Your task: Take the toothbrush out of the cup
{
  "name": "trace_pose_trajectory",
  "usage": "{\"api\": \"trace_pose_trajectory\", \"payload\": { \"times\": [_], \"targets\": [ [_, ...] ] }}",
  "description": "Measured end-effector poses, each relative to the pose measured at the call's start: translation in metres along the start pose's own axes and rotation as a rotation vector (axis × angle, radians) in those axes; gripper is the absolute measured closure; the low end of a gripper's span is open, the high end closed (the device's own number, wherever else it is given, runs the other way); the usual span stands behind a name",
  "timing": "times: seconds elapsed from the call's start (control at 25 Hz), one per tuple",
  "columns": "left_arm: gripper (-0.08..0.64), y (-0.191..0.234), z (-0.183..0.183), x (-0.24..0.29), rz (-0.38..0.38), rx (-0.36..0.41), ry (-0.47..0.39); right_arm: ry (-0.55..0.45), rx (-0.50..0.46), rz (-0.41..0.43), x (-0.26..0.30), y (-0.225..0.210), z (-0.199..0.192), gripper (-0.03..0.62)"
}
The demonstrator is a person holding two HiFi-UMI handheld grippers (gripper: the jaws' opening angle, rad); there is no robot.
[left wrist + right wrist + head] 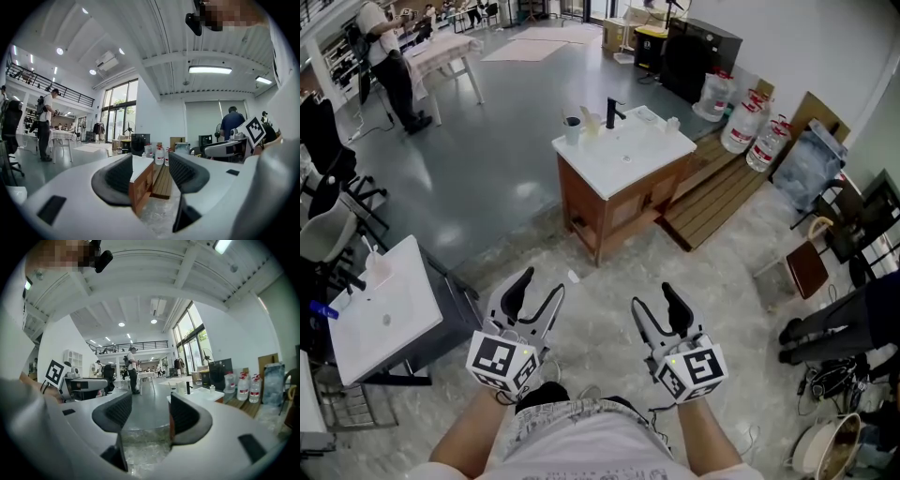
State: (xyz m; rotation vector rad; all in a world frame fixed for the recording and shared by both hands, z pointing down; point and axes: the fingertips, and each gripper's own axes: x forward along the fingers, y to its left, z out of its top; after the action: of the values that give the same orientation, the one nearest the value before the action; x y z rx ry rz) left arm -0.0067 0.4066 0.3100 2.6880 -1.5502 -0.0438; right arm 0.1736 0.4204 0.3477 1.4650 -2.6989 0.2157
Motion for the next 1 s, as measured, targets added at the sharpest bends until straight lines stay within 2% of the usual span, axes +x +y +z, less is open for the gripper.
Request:
{"api": "trace_pose_trajectory", "payload": {
  "times": [0.4,0.6,0.8,1.0],
  "targets": [
    [0.308,0.011,-0.008,0.037,0.002,-0.014,-0.001,-0.008,0.014,-0.013,0.013,-0.031,-0.004,0.322],
    [0.307,0.026,-0.017,0.076,-0.032,-0.005,-0.01,0.001,0.012,-0.032,0.038,-0.053,-0.013,0.322],
    [0.308,0.06,-0.024,0.12,-0.039,-0.013,-0.004,0.01,0.042,-0.023,0.089,-0.072,-0.015,0.322],
    [0.308,0.122,-0.032,0.176,-0.035,-0.022,0.019,0.03,0.041,-0.008,0.178,-0.091,-0.007,0.322]
  ]
}}
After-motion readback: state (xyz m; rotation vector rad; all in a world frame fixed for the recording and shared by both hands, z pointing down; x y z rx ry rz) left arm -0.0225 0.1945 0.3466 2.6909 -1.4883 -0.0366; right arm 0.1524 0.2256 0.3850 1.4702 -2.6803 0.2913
